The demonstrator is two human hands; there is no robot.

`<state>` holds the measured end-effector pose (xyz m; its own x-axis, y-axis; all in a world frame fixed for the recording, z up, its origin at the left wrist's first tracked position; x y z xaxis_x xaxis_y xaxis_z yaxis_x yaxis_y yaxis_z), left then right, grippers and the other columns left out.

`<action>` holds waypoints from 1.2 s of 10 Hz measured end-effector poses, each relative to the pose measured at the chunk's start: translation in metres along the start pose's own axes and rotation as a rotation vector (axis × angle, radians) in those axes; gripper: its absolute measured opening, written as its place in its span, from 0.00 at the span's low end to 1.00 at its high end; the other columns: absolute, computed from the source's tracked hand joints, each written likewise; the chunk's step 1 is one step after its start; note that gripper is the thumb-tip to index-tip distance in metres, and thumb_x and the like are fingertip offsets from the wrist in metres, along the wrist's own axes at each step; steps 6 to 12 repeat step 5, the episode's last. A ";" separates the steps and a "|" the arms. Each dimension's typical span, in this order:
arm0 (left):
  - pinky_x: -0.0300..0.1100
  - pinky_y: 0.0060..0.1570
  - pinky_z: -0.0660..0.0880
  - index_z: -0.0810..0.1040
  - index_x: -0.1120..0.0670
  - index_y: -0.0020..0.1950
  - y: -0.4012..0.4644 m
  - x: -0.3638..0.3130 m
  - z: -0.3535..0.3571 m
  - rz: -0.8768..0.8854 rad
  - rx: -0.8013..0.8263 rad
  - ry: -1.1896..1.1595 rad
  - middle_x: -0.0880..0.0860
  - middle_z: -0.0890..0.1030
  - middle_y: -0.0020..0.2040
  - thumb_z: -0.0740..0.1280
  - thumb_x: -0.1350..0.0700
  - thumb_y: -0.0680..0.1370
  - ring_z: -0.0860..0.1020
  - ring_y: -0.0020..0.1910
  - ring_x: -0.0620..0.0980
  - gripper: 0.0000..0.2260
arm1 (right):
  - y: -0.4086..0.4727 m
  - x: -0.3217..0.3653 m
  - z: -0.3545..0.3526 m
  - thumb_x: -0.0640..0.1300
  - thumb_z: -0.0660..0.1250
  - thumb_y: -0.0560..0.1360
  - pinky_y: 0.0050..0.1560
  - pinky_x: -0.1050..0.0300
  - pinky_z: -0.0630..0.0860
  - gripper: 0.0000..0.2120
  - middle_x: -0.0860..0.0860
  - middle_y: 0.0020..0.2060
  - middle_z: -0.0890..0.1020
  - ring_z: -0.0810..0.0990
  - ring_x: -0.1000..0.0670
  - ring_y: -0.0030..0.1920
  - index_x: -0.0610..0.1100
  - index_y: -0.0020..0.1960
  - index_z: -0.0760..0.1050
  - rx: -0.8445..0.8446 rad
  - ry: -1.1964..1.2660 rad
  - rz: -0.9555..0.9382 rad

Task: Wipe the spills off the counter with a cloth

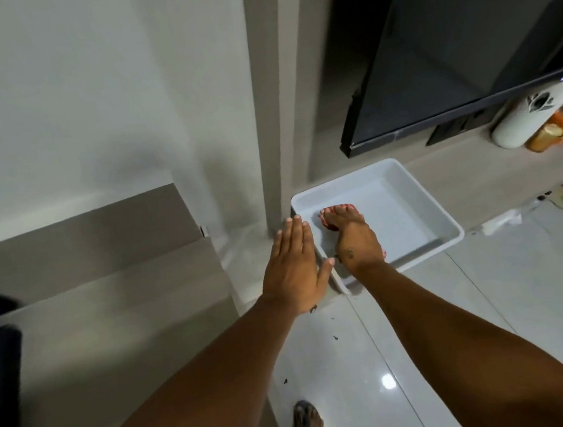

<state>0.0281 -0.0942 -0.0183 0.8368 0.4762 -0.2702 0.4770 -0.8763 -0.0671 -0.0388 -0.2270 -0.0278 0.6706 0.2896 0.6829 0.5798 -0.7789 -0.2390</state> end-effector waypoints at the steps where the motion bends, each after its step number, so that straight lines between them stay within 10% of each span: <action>1: 0.53 0.82 0.44 0.42 0.58 0.83 0.014 -0.003 0.014 -0.015 0.036 -0.024 0.58 0.43 0.85 0.44 0.33 0.81 0.41 0.83 0.56 0.40 | 0.010 -0.012 0.009 0.60 0.49 0.83 0.73 0.55 0.44 0.25 0.56 0.78 0.60 0.56 0.52 0.78 0.52 0.77 0.61 0.050 0.008 -0.017; 4: 0.53 0.82 0.44 0.43 0.59 0.83 -0.005 0.013 0.015 -0.008 0.082 -0.040 0.59 0.43 0.85 0.47 0.34 0.83 0.41 0.83 0.56 0.39 | -0.004 0.004 0.004 0.48 0.60 0.82 0.68 0.52 0.68 0.11 0.52 0.59 0.78 0.75 0.47 0.63 0.52 0.63 0.74 -0.065 -0.165 -0.106; 5: 0.52 0.82 0.41 0.46 0.60 0.83 -0.032 0.026 -0.010 0.016 0.013 -0.043 0.60 0.45 0.85 0.49 0.36 0.84 0.41 0.84 0.56 0.37 | -0.027 0.043 -0.003 0.47 0.63 0.81 0.71 0.47 0.66 0.18 0.46 0.69 0.75 0.70 0.42 0.70 0.48 0.70 0.71 -0.171 -0.374 -0.345; 12: 0.52 0.82 0.41 0.46 0.60 0.83 -0.032 0.026 -0.010 0.016 0.013 -0.043 0.60 0.45 0.85 0.49 0.36 0.84 0.41 0.84 0.56 0.37 | -0.027 0.043 -0.003 0.47 0.63 0.81 0.71 0.47 0.66 0.18 0.46 0.69 0.75 0.70 0.42 0.70 0.48 0.70 0.71 -0.171 -0.374 -0.345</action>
Point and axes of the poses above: each hand's wrist, its own y-axis towards the middle knuckle, its own z-axis out of the palm, x = y × z, the point moved 5 cm from there along y, towards the middle knuckle
